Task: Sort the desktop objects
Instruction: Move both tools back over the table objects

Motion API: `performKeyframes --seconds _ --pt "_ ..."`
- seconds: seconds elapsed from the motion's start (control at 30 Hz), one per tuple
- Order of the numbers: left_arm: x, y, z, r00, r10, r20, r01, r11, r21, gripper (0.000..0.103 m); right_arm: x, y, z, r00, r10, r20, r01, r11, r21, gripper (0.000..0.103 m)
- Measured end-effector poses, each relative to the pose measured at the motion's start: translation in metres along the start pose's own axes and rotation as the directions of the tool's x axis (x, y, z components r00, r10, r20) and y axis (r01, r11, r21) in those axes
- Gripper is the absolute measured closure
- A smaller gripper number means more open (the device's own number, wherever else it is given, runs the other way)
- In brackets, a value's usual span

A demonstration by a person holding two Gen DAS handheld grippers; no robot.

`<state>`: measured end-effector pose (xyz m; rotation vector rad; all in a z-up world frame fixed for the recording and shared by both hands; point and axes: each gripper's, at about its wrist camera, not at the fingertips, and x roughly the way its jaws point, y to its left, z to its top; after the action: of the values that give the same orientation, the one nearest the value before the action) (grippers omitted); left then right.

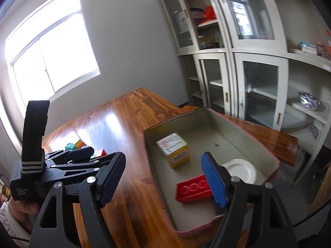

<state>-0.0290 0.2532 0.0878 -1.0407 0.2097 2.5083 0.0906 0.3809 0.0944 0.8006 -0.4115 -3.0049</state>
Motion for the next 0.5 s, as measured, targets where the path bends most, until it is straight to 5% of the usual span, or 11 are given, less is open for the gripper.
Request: performKeyframes --seconds 0.5 --pt "-0.016 0.131 -0.046 0.981 0.191 -0.032 -0.194 0.966 -0.171 0.025 0.050 0.088 -0.020 0.984 0.123 -0.129 -0.138 0.984 -0.111 0.023"
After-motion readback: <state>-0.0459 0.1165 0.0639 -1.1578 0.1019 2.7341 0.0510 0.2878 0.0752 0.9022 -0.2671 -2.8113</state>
